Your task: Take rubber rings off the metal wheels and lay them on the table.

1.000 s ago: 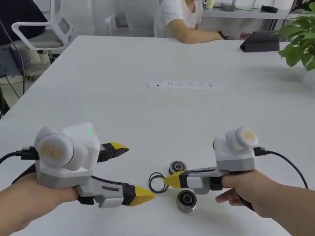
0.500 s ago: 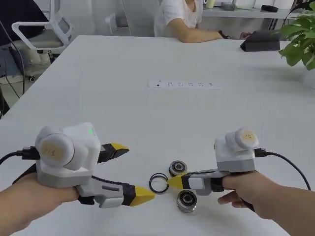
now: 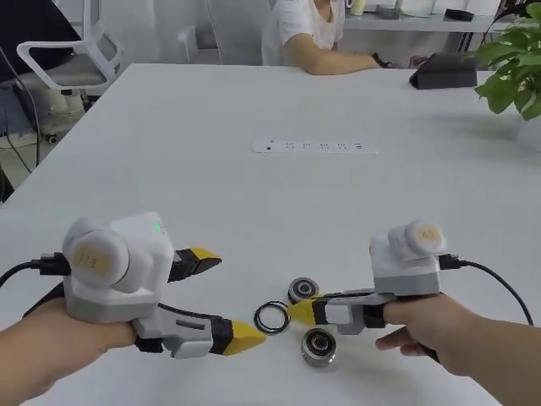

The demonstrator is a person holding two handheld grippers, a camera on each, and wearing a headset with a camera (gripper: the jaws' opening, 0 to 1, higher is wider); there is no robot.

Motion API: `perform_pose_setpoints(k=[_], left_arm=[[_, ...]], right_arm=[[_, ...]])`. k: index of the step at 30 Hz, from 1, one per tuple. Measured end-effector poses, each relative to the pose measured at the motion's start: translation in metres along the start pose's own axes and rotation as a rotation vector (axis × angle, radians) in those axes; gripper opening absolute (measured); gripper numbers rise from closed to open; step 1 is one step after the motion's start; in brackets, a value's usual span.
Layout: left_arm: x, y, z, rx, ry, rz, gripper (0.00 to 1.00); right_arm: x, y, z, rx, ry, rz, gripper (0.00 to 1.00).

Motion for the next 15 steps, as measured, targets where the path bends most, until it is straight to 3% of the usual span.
perform_pose_setpoints(k=[15], left_arm=[[-0.002, 0.001, -0.007, 0.012, -0.008, -0.007, 0.68]], right_arm=[[0.013, -0.019, -0.003, -0.01, -0.015, 0.061, 0.08]])
Point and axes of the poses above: the centre of the closed fingertips' face, and the gripper's own axes: x roughly backward along the fingers, z roughly to its right, y roughly out of its underside, the point moved 3 cm from there along x, roughly backward along the fingers, and after that the axes turned 9 degrees about z, right-handed, at the moved point
